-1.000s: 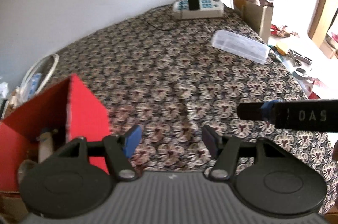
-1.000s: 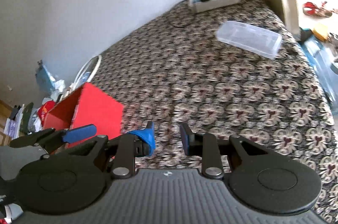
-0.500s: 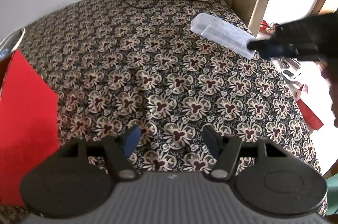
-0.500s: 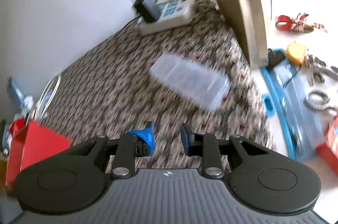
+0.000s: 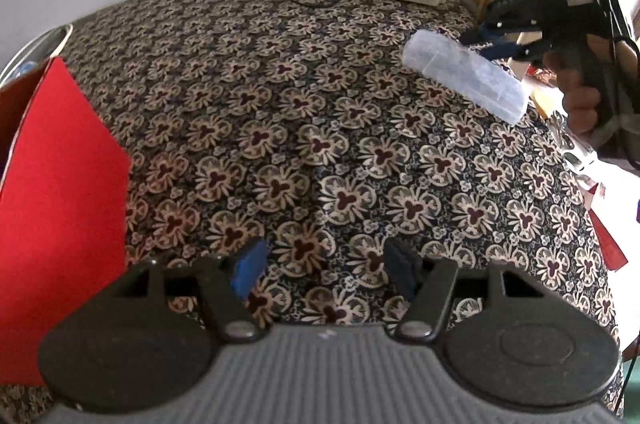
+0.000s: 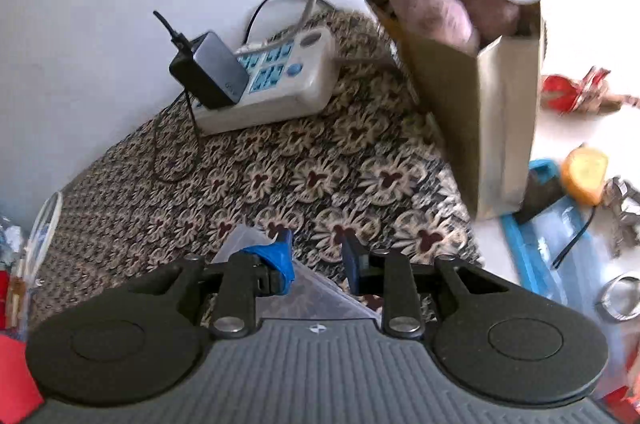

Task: Organize rigid objects
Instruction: 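Move the right gripper to the clear plastic box and grasp its end, then lift the clear plastic box with the right gripper toward the red box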

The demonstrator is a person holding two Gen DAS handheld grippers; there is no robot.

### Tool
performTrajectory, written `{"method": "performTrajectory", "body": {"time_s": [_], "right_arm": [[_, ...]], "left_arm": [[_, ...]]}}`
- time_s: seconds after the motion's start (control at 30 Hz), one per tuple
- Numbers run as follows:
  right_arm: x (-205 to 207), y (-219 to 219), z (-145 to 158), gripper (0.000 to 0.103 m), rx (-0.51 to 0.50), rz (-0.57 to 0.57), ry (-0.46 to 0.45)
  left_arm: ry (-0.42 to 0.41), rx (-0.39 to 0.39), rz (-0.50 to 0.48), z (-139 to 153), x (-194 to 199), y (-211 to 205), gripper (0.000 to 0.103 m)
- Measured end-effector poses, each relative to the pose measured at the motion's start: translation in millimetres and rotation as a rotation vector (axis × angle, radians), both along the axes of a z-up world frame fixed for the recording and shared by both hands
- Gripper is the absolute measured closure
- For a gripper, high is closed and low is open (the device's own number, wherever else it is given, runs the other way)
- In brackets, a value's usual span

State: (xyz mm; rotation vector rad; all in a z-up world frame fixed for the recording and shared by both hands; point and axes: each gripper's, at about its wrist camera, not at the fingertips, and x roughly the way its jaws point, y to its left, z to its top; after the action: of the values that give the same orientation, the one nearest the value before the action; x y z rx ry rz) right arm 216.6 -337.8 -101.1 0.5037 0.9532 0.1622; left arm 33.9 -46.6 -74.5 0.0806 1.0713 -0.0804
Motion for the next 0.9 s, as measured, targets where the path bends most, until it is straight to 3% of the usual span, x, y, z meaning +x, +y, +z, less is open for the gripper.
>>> {"method": "performTrajectory", "body": {"time_s": [0.2, 0.3, 0.47, 0.57, 0.7, 0.9], "right_arm": [[-38, 11, -7, 0.096, 0.070, 0.103, 0.067], [-65, 16, -7, 0.095, 0.115, 0.134, 0.106], [-103, 10, -6, 0.094, 0.153, 0.117, 0.156], [-124, 0, -13, 0.091, 0.258, 0.119, 0.203], [-147, 0, -22, 0.091, 0.365, 0.118, 0.258], [-166, 15, -19, 0.090, 0.370, 0.152, 0.245]], "left_arm": [[-0.012, -0.041, -0.065, 1, 3, -7, 0.036], [0.024, -0.100, -0.111, -4, 3, -13, 0.036], [0.072, -0.169, -0.198, -13, -9, -29, 0.036], [0.085, -0.171, -0.252, -18, -13, -41, 0.036], [0.102, -0.186, -0.284, -22, -10, -51, 0.035], [0.136, -0.206, -0.258, -31, -6, -46, 0.033]]}}
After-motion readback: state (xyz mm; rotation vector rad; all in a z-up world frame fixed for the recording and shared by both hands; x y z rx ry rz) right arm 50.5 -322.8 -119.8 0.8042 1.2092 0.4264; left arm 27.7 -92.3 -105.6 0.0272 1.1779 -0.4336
